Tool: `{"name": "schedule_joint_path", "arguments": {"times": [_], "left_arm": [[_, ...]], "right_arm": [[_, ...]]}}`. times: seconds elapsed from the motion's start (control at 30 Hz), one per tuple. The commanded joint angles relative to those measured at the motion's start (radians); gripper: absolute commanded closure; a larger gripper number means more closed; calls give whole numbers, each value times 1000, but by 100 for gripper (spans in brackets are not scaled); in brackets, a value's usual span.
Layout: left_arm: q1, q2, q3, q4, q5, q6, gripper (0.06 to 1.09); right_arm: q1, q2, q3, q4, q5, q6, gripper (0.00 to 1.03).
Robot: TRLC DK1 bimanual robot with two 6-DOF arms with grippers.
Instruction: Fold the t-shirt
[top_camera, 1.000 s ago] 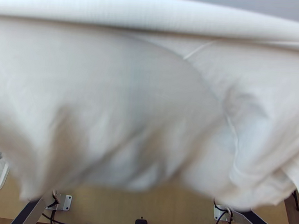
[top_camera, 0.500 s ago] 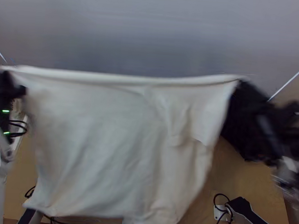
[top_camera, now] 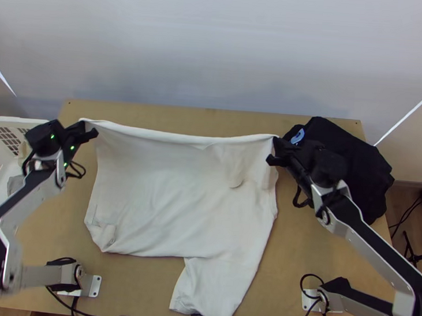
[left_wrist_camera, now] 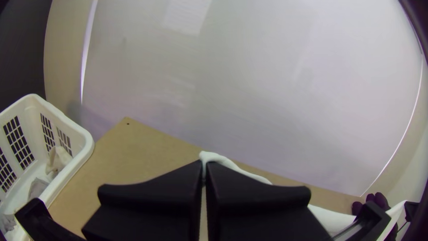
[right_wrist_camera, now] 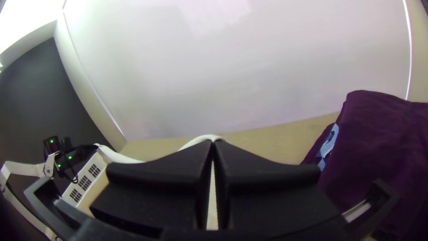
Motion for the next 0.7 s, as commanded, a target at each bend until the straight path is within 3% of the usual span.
{"name": "schedule_joint_path", "arguments": {"times": [0.0,0.47,0.67], "left_arm": [[-14,247,154,39,6,-1,105],[-21,538,398,4,6,50,105],[-41,592,447,-31,8,74,105]], "right_arm": [[-26,149,69,53,-6,-2,100],[-118,491,323,-24,-6,3,100],[-118,580,337,-14,-34,18,100]]}}
